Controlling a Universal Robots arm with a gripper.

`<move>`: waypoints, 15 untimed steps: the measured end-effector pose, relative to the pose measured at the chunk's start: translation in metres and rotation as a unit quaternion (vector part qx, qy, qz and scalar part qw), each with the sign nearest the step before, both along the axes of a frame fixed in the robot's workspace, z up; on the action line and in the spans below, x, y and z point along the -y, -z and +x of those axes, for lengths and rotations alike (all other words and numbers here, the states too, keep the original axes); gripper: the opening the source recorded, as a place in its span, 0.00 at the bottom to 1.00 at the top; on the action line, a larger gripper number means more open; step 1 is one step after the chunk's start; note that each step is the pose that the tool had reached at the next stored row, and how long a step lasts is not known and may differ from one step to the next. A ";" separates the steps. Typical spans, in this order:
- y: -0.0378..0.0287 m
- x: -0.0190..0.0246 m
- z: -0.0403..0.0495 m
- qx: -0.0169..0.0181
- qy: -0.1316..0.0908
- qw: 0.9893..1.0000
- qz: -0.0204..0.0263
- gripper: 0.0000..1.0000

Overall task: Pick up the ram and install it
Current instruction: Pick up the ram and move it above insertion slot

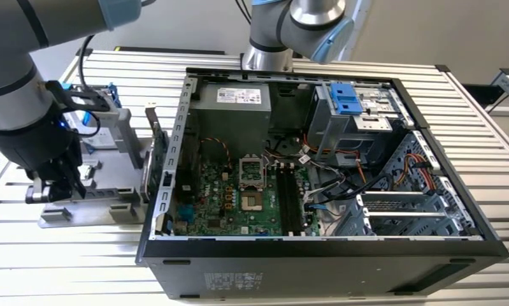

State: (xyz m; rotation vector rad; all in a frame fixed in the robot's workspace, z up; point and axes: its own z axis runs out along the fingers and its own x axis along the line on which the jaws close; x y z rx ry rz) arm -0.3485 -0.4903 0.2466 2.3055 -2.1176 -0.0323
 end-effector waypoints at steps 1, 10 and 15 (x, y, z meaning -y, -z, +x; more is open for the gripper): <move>-0.0003 0.0000 0.0000 0.000 0.001 1.000 0.000 0.00; -0.0036 0.0000 0.0000 0.000 0.014 1.000 0.001 0.00; -0.0047 0.0000 0.0000 0.000 0.027 1.000 0.001 0.00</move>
